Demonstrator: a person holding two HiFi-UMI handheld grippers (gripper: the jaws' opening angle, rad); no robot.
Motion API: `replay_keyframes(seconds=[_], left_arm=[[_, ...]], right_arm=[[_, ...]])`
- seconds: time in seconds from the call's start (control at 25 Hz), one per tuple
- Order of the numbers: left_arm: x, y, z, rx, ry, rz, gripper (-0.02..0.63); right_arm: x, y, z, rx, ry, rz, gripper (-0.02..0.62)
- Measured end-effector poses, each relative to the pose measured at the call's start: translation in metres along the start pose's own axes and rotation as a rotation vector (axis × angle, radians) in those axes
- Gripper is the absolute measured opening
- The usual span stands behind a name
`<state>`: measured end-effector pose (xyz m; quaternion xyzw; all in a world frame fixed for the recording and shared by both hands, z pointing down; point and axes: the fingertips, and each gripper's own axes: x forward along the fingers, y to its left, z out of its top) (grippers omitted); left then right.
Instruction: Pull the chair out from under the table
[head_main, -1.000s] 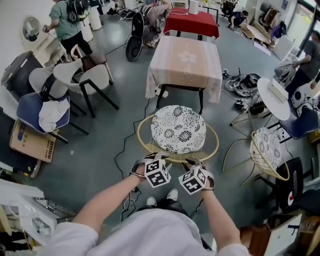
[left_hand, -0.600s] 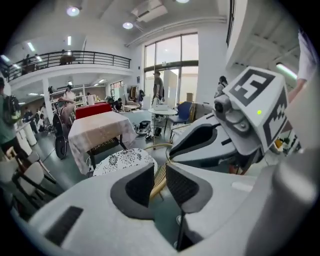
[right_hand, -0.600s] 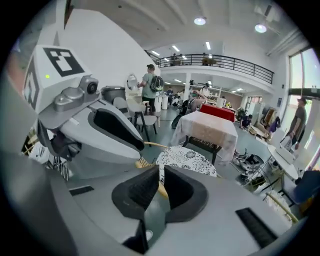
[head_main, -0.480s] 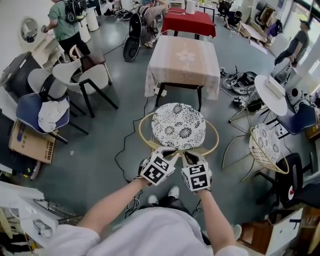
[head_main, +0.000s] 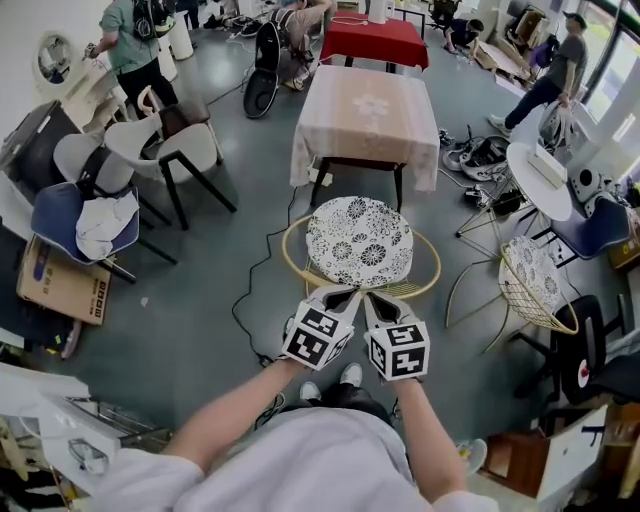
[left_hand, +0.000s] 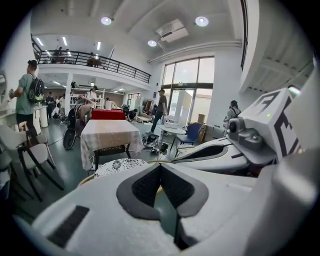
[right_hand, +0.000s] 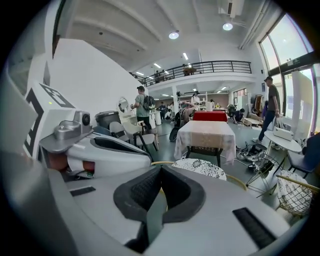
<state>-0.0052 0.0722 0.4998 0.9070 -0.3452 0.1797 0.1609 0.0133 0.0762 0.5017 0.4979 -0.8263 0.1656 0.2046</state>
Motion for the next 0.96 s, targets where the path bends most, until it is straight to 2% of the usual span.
replay_keyframes(seconds=[0.32,0.96], left_arm=[[-0.010,0.007,0.003,-0.027,-0.023,0.038,0.006],[-0.014,0.008,0.006,-0.031,-0.022,0.038,0.005]], right_arm=[[-0.002,0.004,0.008,0.054,-0.042,-0.025,0.002],[-0.003,0.010,0.013,0.052,-0.054,-0.016,0.002]])
